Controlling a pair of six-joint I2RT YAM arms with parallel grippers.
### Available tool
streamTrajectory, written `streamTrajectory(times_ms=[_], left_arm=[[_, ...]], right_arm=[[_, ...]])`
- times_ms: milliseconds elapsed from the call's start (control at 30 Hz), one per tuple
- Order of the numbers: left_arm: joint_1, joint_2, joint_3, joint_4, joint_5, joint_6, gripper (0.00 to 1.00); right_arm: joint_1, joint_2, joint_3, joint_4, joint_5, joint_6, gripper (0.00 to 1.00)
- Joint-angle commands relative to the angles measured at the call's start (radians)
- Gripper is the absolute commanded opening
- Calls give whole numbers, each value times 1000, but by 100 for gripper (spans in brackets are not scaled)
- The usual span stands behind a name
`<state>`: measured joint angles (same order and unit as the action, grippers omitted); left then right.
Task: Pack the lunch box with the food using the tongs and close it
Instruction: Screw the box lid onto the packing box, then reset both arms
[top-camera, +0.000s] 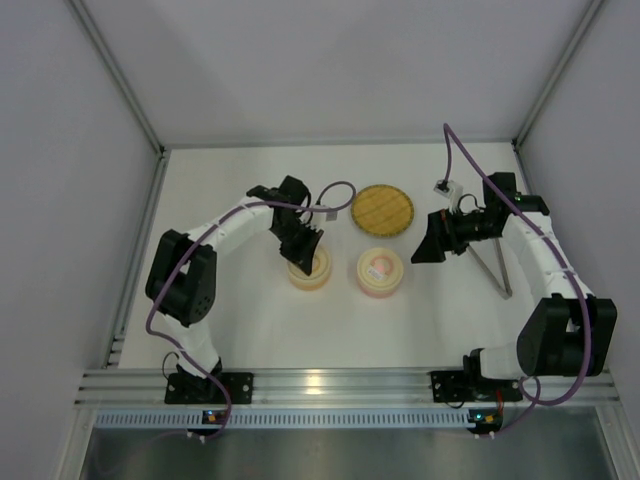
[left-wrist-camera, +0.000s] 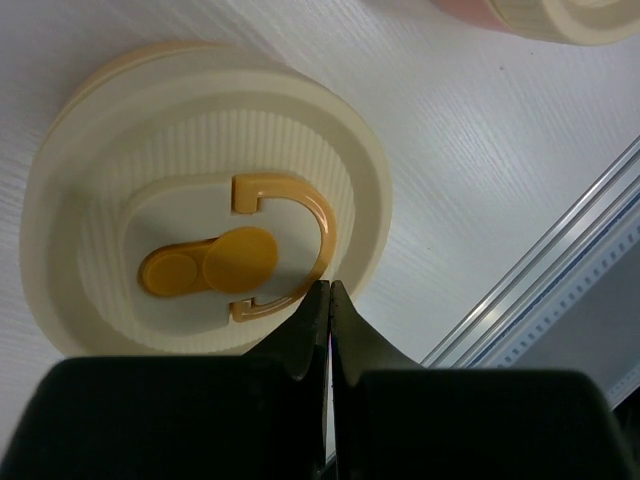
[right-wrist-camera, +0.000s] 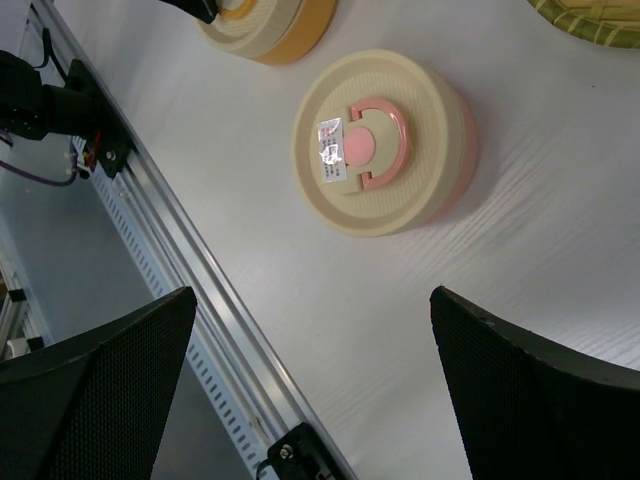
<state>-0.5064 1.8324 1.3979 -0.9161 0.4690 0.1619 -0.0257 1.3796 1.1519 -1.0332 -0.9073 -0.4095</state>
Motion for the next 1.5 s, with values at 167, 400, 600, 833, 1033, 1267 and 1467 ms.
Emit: streamTrajectory(times_ms=[167,400,600,833,1033,1267,1467], left_arm=[[-11,-5,24,42,26,-10,0],[43,-107,226,-59,135,-51,11],[196,-263,163,-12,174,-145,95],[486,-415,33,40,168,-141,98],[559,-545,-141,85,36,-35,98],[560,-631,-321,140,-102,21,98],[562,-668,-396,184,-151,15,98]], right_arm=[[-20,-11,20,-7,-44,-31,99],[-20,-45,25,22,-31,0,99],[-20,-102,31,128,31,106,99],[-20,-169,14,263,221,212,100],[-22,-252,-84,384,448,230,99],[-29,-298,-248,444,528,209,99],[-29,-336,-293,463,542,213,99]])
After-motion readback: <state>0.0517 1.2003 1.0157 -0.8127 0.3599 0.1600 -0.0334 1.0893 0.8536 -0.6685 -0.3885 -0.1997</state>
